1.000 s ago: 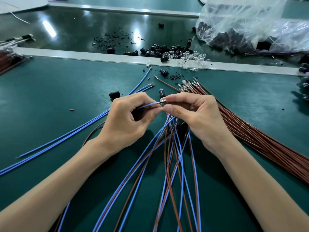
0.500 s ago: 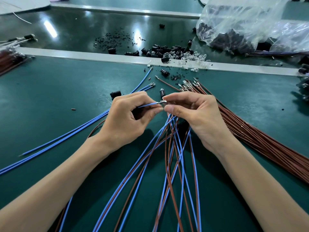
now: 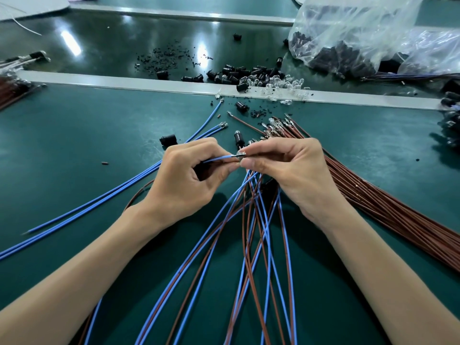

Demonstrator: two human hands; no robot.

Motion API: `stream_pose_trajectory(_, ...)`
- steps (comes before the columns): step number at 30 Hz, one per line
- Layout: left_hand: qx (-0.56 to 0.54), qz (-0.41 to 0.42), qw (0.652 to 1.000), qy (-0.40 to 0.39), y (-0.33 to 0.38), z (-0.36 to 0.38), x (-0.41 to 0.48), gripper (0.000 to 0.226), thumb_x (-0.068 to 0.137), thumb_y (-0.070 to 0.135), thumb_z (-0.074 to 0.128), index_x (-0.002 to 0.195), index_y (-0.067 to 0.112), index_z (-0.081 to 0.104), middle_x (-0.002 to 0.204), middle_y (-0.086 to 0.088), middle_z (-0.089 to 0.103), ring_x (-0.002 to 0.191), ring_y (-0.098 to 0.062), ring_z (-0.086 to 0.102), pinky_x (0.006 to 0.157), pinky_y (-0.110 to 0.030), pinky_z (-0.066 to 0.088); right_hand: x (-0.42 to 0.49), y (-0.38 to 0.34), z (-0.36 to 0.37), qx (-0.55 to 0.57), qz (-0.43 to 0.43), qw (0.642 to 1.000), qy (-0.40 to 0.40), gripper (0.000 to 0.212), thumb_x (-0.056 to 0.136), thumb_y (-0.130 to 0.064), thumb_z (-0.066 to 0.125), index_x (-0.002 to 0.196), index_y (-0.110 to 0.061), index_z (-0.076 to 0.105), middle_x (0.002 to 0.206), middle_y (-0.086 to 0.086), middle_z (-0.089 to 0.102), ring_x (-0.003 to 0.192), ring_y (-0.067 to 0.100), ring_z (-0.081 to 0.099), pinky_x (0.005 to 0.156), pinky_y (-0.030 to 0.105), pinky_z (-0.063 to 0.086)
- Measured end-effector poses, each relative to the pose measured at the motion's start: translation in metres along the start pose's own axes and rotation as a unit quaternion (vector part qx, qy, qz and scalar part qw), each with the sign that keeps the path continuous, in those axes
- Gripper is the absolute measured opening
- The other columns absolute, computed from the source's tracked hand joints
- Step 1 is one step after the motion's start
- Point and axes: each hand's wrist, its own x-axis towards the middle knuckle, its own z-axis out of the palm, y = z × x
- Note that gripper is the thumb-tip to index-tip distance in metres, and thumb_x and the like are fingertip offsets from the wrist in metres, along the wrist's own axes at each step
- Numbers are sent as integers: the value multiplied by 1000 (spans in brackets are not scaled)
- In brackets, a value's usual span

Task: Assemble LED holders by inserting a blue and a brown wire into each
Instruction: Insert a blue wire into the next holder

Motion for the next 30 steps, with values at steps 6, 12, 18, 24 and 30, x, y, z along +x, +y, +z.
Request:
stream_pose_trajectory(6,-22,-11,1000,12,-1,0,-1,10,82,14,69,80,4,68,67,9,56,58,0,47,55,-16,38,-2,3,3,-52,-75,996,9,27,73,3,75,84,-21,71,74,-12,71,74,0,66,73,13,50)
stream_pose_trajectory(12,-88,-44,995,18,2,-1,0,4,81,9,69,83,10,65,65,19,54,58,3,48,59,-10,36,1,4,3,-194,-198,960,33,11,78,-4,73,89,-2,74,83,3,69,77,8,65,74,21,50)
stream_pose_trajectory(18,-162,-99,982,-3,4,0,-1,4,82,11,68,78,12,66,60,16,55,56,1,44,56,-13,35,0,4,2,-264,-292,918,43,9,80,-1,73,87,4,73,84,12,70,76,18,67,73,25,53)
stream_pose_trajectory(24,-208,-141,968,2,9,-1,0,9,80,14,66,74,21,65,60,7,52,58,-7,41,53,-21,31,-1,6,4,-292,-353,887,60,8,79,5,73,88,6,72,84,15,68,74,22,65,74,24,52)
stream_pose_trajectory(30,-198,-136,971,15,11,-1,1,10,81,13,65,75,20,64,59,-3,49,58,-9,40,52,-22,31,-1,6,6,-264,-305,912,70,12,81,-4,72,91,3,72,86,11,69,79,14,63,75,22,51)
